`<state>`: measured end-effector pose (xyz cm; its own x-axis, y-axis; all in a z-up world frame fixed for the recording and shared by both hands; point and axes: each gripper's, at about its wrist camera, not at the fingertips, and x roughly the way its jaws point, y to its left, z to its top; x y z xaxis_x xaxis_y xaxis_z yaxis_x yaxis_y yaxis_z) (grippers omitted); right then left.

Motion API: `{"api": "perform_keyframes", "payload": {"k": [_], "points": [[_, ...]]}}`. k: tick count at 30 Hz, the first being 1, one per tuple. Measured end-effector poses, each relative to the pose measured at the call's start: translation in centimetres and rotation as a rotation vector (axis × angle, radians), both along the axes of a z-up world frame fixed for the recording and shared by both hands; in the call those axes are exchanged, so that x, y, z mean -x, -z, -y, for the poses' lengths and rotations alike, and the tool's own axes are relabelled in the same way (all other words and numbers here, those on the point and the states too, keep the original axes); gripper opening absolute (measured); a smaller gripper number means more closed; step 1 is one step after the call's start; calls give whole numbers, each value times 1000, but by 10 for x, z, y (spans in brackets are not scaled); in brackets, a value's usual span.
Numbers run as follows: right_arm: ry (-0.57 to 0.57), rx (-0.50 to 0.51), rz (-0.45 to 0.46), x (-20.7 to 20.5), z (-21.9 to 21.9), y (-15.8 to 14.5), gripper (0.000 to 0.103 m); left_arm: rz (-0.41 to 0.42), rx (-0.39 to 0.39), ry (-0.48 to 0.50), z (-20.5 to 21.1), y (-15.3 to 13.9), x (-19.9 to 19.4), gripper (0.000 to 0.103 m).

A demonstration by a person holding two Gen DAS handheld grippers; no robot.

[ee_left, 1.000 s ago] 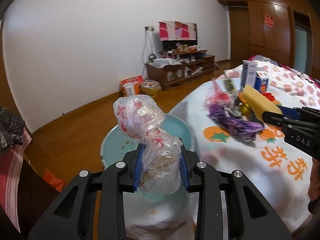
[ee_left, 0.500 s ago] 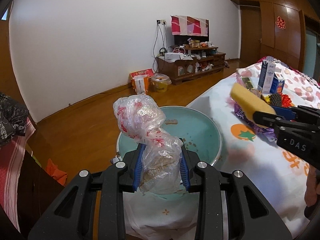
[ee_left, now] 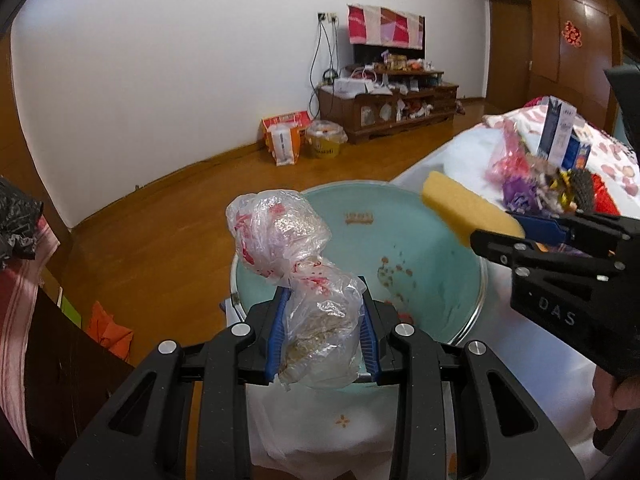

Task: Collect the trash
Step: 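Carry the sponge and clear bag over the teal bin and open both tools, then close the right tool on the red mesh net while the left tool grasps the purple wrapper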

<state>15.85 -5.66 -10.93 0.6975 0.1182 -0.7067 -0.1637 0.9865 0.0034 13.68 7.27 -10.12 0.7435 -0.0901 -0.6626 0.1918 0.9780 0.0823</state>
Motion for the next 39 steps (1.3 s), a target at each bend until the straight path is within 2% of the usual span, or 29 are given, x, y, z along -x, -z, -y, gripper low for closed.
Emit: {"api": "perform_keyframes", "payload": {"k": [6, 7, 10, 13, 16, 18, 21, 26, 30, 39], "points": [[-33, -6, -41, -15, -12, 13, 34, -16, -15, -6, -1, 7, -3, 34], [-43, -8, -47, -17, -14, 14, 37, -17, -17, -8, -4, 7, -4, 36], [-55, -29, -52, -19, -12, 14, 46, -8, -32, -29, -5, 6, -4, 52], [-53, -45, -38, -16, -8, 9, 47, -5, -30, -44, -7, 5, -3, 62], [-37, -64, -28, -13, 0, 2, 47, -4, -39, -67, -8, 4, -3, 67], [-19, -79, -14, -8, 7, -5, 49, -8, -23, -88, -9, 2, -2, 75], [6, -100, 3, 0, 20, -13, 54, -8, 7, -106, -11, -4, 2, 76], [55, -110, 19, 22, 45, -17, 58, 18, 9, -119, -1, -13, 12, 79], [111, -122, 20, 36, 71, -17, 61, 21, 4, -95, 15, -17, 19, 83], [227, -137, 33, 67, 124, -20, 61, 22, -8, -5, 68, -22, 38, 83]]}}
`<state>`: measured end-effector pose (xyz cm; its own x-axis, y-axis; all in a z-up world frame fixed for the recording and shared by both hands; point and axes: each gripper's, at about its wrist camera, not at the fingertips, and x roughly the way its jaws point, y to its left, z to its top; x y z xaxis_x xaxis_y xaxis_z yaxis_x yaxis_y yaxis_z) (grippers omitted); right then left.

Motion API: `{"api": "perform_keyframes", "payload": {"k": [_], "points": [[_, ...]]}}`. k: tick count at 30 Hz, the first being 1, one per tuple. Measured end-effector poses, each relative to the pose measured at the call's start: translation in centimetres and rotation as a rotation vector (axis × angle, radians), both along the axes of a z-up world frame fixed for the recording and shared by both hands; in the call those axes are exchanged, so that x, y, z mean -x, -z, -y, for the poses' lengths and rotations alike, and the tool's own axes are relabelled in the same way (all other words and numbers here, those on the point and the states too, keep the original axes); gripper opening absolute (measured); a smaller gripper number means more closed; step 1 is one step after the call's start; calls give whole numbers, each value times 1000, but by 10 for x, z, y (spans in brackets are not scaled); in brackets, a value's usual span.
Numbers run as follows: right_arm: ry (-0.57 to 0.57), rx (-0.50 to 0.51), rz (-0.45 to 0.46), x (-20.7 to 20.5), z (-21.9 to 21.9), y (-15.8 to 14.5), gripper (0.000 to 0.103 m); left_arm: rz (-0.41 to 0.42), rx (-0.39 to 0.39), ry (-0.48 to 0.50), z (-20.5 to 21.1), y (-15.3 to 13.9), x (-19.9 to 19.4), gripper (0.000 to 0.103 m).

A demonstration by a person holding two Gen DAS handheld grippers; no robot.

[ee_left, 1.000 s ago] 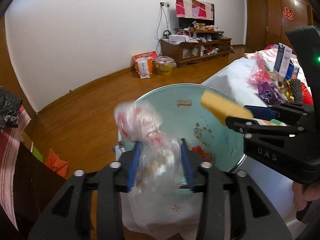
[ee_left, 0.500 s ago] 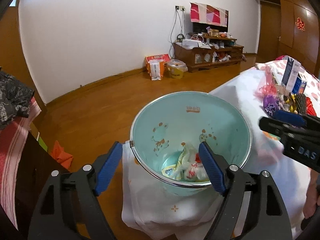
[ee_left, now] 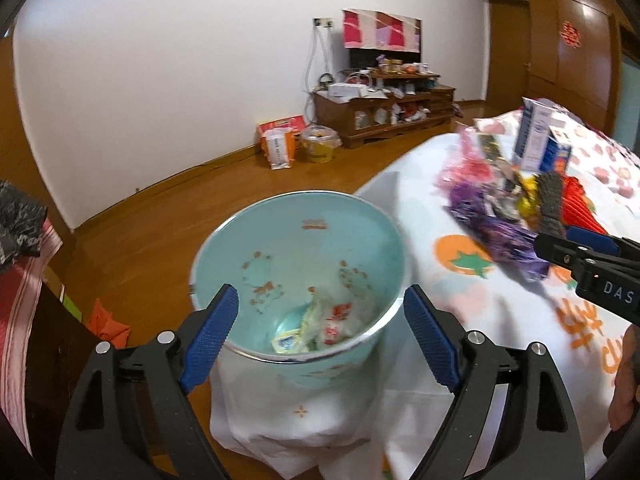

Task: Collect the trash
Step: 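Close the right tool on the red mesh net while the left tool grasps the purple wrapper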

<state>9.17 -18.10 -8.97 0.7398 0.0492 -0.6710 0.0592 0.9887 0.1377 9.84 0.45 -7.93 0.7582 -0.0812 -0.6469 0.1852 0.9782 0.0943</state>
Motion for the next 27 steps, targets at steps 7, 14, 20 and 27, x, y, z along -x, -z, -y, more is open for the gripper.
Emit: {"api": "perform_keyframes", "payload": {"k": [7, 14, 20, 27], "points": [[68, 15, 1, 27, 37, 6, 61, -47, 4, 16, 30, 5, 6, 83], [166, 19, -18, 44, 87, 17, 61, -56, -33, 36, 53, 9, 13, 83], [226, 43, -6, 45, 130, 9, 61, -80, -32, 18, 63, 9, 7, 83], [149, 88, -72, 15, 145, 19, 61, -94, -28, -4, 70, 6, 3, 84]]}}
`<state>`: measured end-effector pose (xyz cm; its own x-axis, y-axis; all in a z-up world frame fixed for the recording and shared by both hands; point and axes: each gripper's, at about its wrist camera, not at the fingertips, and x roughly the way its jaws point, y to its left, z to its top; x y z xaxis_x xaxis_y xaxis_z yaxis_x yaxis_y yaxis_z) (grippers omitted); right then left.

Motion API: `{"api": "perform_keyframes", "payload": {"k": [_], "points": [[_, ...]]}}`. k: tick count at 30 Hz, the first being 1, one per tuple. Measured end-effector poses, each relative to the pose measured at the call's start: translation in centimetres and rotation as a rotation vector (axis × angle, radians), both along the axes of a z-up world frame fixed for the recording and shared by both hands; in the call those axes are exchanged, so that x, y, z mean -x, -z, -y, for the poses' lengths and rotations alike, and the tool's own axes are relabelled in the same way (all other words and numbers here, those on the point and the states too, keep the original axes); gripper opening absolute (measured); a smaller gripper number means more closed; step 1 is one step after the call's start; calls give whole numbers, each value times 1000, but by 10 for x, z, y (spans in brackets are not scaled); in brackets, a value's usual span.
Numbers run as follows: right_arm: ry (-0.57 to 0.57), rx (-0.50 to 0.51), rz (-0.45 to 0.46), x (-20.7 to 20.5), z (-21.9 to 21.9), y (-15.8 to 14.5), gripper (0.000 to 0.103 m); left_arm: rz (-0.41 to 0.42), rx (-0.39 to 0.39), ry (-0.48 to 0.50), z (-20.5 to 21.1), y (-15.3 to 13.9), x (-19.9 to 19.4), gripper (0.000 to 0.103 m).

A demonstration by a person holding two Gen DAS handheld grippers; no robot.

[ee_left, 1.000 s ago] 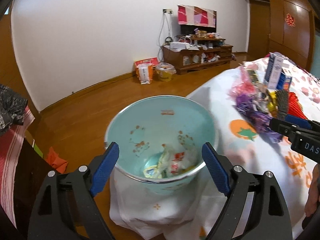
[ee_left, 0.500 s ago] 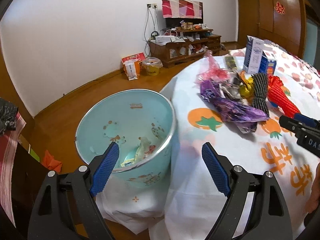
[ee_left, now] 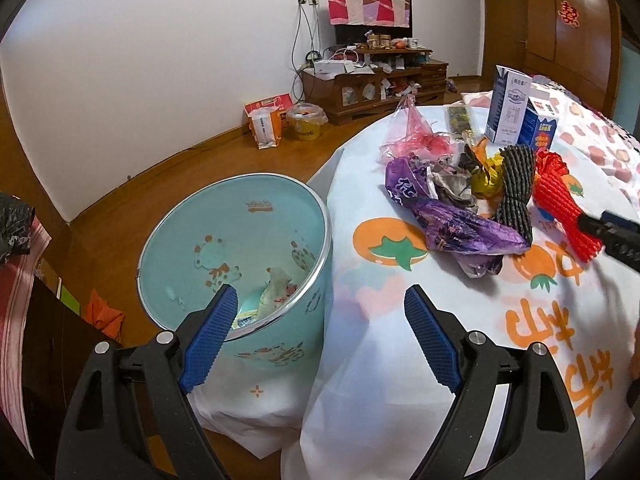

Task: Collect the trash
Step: 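Close the right tool on the red mesh net while the left tool grasps the purple wrapper, then carry the purple wrapper with the left tool over the teal bin while the right tool holds the red mesh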

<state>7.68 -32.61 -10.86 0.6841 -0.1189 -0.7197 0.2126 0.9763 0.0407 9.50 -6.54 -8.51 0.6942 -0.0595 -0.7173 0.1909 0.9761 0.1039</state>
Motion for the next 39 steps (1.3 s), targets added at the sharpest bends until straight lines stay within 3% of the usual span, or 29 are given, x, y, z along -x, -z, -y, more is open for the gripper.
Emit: {"api": "perform_keyframes", "payload": {"k": [3, 7, 9, 16, 21, 28, 33, 35, 39], "points": [[-34, -41, -72, -14, 3, 14, 58, 3, -3, -3, 3, -2, -2, 85], [-50, -63, -70, -14, 3, 14, 28, 9, -9, -11, 9, -4, -7, 85], [-56, -58, -64, -9, 2, 13, 24, 9, -4, -17, 13, -4, -10, 85], [3, 25, 59, 25, -5, -10, 23, 19, 24, -13, 37, -8, -21, 85], [83, 28, 49, 28, 6, -5, 24, 28, 57, -30, 65, -9, -39, 85], [103, -17, 59, 30, 14, -4, 24, -58, 94, -41, 95, 14, -60, 84], [113, -37, 44, 29, 17, -1, 24, -124, 87, -35, 95, 38, -62, 63], [119, -37, 40, 29, 17, 0, 24, -98, 70, -14, 96, 37, -60, 45], [125, -24, 46, 30, 16, 0, 24, -100, 95, 13, 92, 34, -58, 39]]}}
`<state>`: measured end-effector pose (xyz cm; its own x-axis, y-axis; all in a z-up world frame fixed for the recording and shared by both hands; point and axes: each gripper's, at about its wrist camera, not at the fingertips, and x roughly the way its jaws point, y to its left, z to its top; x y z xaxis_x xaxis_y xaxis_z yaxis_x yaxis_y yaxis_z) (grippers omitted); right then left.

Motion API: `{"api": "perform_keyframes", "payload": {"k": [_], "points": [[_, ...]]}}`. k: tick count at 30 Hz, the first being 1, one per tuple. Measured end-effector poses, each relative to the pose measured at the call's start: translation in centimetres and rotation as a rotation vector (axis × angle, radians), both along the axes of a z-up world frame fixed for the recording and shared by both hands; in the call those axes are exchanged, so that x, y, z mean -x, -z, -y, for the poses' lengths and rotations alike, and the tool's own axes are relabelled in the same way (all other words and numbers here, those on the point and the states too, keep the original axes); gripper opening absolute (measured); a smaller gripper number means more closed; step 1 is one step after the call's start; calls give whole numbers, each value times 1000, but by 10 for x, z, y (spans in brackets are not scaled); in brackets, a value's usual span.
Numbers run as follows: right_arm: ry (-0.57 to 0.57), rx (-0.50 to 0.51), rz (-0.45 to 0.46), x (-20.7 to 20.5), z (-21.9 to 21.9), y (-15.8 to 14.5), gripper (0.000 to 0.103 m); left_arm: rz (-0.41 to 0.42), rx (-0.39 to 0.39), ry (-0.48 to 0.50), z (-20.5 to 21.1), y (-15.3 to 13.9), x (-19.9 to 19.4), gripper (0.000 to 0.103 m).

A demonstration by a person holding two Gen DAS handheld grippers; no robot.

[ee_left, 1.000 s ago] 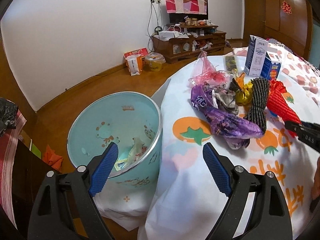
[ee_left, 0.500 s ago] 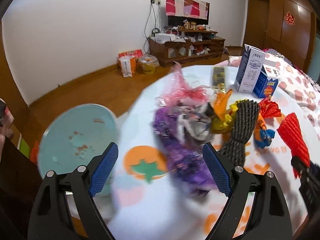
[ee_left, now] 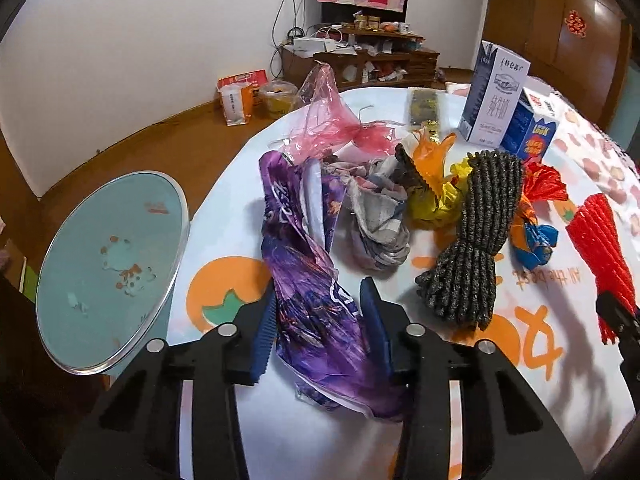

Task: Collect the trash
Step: 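Carry the purple wrapper with the left tool over the teal bin while the right tool holds the red mesh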

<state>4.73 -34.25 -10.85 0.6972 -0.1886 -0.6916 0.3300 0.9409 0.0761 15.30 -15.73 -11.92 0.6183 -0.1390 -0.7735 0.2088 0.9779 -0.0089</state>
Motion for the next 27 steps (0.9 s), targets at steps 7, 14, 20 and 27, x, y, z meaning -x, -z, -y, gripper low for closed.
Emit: {"api": "perform_keyframes", "payload": {"k": [7, 14, 20, 27], "points": [[26, -36, 17, 14, -4, 0, 24, 73, -58, 69, -14, -14, 29, 37], [-3, -57, -1, 26, -28, 5, 24, 127, -112, 95, -38, -22, 55, 37], [-52, -52, 1, 28, -54, 0, 24, 135, -125, 78, -65, -23, 65, 38], [-118, -44, 6, 24, -84, -6, 24, 149, -123, 20, -98, -32, 64, 38]]}}
